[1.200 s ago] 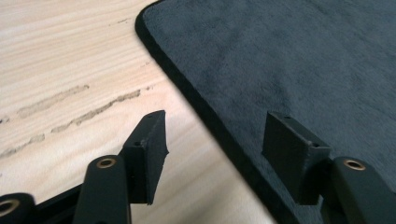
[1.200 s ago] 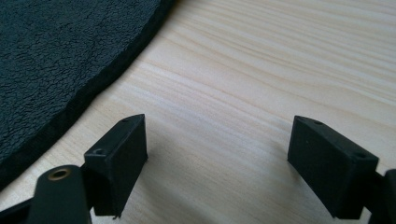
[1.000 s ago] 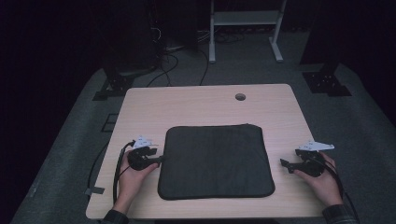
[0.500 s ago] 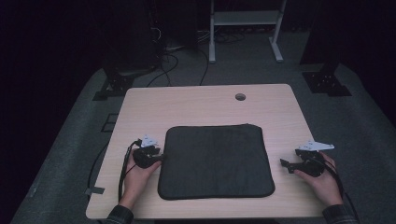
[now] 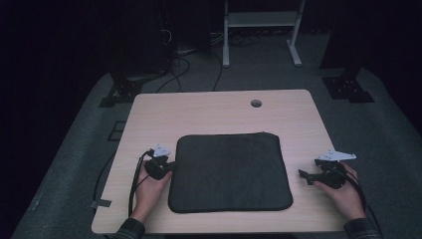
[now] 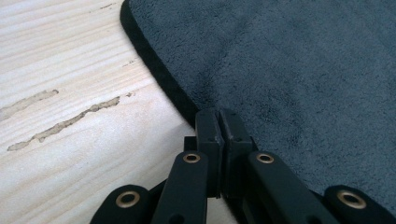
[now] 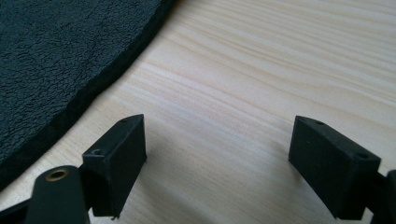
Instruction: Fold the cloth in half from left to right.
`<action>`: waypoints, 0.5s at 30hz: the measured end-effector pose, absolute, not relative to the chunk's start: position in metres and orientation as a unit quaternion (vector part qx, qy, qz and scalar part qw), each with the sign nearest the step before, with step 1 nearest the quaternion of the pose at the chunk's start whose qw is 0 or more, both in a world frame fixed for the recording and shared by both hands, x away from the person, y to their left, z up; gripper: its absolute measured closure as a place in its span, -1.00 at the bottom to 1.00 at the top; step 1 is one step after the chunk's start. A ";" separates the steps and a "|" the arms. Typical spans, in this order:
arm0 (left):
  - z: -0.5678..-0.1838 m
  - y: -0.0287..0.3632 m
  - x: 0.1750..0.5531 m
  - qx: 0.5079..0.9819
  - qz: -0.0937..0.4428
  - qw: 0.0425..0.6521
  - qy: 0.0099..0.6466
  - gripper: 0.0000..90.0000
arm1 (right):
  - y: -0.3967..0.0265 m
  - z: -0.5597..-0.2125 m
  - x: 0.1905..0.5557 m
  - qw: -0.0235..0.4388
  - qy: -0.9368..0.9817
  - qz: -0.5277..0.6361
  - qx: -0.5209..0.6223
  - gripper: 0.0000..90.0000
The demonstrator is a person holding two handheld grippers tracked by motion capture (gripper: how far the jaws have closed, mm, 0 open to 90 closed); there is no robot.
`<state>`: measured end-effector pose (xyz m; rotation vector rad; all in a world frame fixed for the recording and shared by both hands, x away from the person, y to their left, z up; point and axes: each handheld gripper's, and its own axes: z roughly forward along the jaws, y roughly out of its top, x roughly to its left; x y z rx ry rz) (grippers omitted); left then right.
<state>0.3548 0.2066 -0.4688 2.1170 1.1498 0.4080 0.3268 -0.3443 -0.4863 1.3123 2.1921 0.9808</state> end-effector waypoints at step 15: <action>-0.455 0.247 0.356 0.783 0.158 0.370 0.475 0.95 | -0.345 -0.486 0.327 0.198 0.788 0.353 0.464 -0.61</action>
